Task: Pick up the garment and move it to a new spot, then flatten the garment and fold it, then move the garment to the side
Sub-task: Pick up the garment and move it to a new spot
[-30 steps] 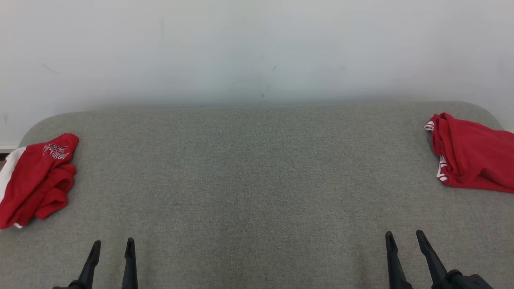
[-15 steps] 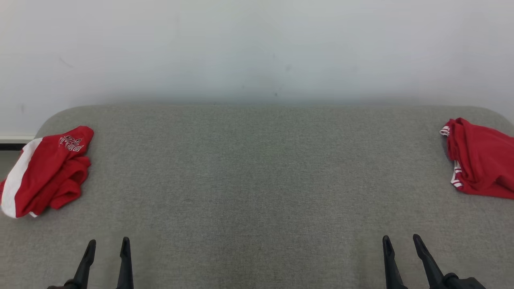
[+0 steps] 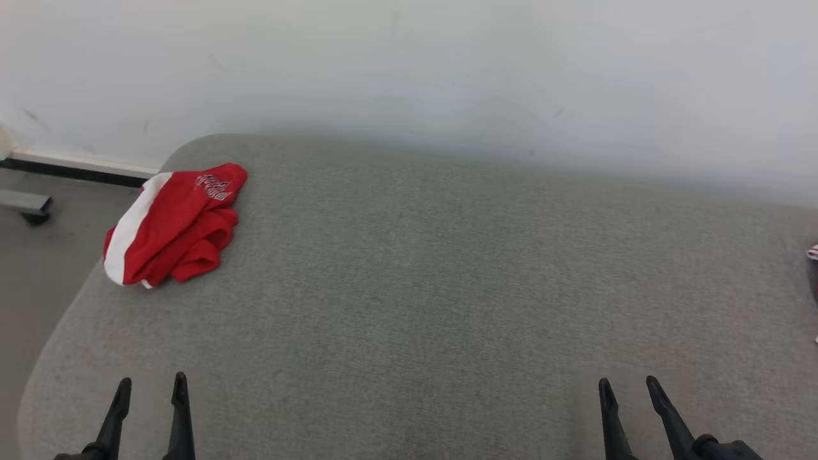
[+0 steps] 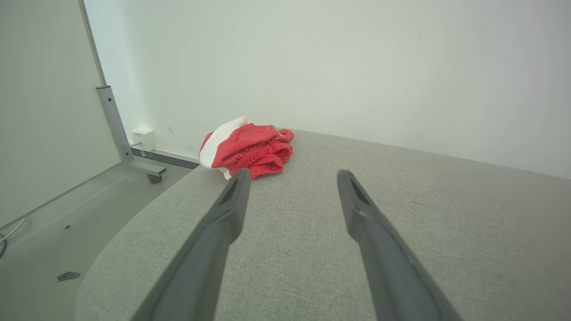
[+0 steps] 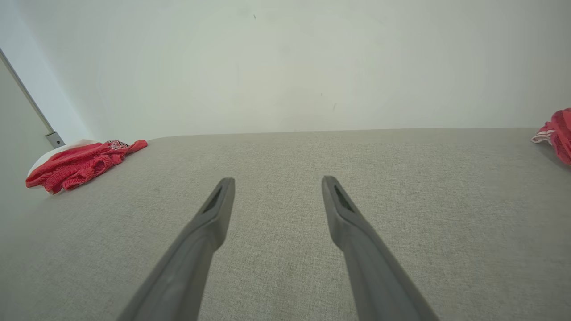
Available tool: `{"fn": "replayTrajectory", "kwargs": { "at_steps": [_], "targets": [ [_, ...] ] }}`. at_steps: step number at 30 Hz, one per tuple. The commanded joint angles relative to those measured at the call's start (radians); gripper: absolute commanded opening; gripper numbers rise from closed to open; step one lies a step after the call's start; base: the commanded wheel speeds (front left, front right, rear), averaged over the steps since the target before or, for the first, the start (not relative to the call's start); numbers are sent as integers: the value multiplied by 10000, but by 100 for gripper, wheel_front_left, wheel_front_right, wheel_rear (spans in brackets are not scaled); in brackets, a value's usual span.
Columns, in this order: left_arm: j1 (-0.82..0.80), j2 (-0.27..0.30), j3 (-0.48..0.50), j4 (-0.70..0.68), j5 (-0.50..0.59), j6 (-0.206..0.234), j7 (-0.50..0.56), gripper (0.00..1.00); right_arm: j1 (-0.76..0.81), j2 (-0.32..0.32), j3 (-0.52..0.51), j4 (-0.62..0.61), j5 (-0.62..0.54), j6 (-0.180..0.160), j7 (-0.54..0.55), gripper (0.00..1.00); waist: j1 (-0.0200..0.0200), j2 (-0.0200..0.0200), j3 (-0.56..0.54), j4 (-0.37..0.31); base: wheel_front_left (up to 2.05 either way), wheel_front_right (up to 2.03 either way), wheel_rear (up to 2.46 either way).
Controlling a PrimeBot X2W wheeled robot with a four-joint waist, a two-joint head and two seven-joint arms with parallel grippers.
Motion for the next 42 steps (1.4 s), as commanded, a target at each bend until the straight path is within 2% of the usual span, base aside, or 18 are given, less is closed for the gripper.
{"fn": "replayTrajectory", "kwargs": {
  "at_steps": [1,11,19,34,39,42],
  "targets": [
    [14,76,90,-4,-35,-1,-1,100,-100,15,36,46,42,2,-35,100,0,0,178,840,0,0,0],
    [-170,49,182,107,-63,-36,-1,100,-335,15,108,253,34,2,-44,100,0,0,377,2168,0,0,0],
    [-84,5,283,133,-34,-44,-1,100,-432,15,207,353,120,2,-47,100,0,0,362,2588,0,0,0],
    [-386,-70,619,184,-199,-56,-1,100,-533,14,242,378,17,2,-49,100,0,0,522,2420,0,0,0],
    [-1105,-37,703,210,-252,-48,-1,100,-753,11,14,245,-169,2,-47,100,0,0,909,2060,0,0,0],
    [-2024,218,714,448,-395,-64,-1,100,-951,7,-109,127,-379,2,31,100,0,0,1313,1756,0,0,0]
  ]
}}
